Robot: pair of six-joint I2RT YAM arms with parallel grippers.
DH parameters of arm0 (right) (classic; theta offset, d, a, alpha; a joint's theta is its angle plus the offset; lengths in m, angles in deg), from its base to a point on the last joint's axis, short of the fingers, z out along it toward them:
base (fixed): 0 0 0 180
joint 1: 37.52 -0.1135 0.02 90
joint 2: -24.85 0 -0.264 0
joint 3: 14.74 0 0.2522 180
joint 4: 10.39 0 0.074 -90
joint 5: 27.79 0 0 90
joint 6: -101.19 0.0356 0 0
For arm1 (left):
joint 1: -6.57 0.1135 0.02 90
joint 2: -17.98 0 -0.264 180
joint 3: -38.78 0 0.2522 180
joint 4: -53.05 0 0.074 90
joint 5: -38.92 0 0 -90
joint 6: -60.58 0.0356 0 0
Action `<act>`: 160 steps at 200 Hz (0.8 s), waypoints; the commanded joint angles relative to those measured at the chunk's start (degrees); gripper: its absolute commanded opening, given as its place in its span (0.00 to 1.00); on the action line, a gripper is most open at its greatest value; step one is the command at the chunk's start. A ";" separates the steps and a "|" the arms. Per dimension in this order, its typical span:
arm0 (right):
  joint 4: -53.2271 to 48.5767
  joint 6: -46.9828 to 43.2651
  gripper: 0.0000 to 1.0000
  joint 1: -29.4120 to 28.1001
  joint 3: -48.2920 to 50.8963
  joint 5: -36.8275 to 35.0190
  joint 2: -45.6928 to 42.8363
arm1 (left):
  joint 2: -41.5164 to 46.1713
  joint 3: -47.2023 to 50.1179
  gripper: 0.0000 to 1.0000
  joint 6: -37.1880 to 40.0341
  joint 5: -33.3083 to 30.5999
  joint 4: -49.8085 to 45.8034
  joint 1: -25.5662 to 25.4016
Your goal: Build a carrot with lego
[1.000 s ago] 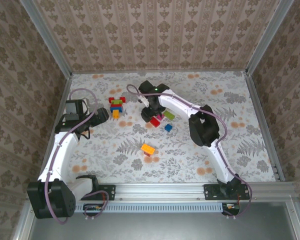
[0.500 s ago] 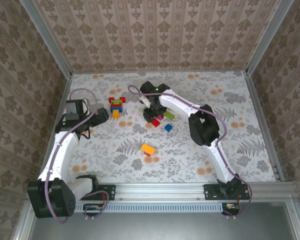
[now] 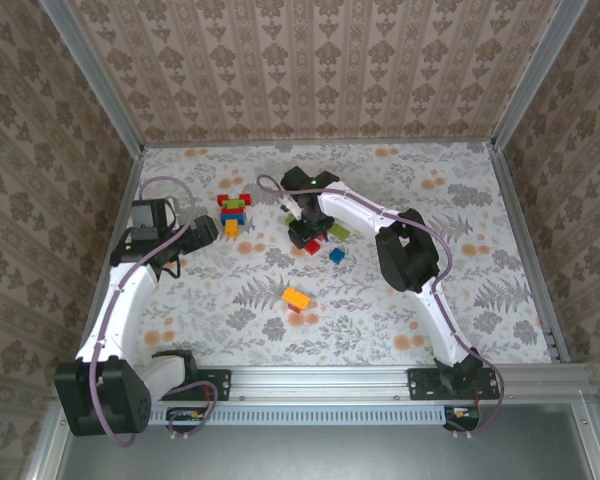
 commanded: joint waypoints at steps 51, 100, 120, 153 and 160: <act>-1.23 -0.08 0.49 -0.58 1.26 1.09 1.53 | -0.37 -1.19 1.00 1.26 -0.39 -0.32 -0.38; -1.45 -0.02 0.47 -1.01 1.06 0.91 2.35 | -0.36 -1.19 1.00 1.21 -0.37 -0.31 -0.37; -1.55 -0.03 0.44 -1.11 0.98 0.93 2.65 | -0.27 -1.19 1.00 1.22 -0.36 -0.31 -0.32; -1.93 -0.05 0.38 -1.23 1.06 0.90 2.64 | -0.22 -1.19 1.00 1.23 -0.24 -0.30 -0.34; -2.04 -0.04 0.37 -1.28 1.06 0.79 2.62 | -0.19 -1.17 1.00 1.26 -0.27 -0.29 -0.39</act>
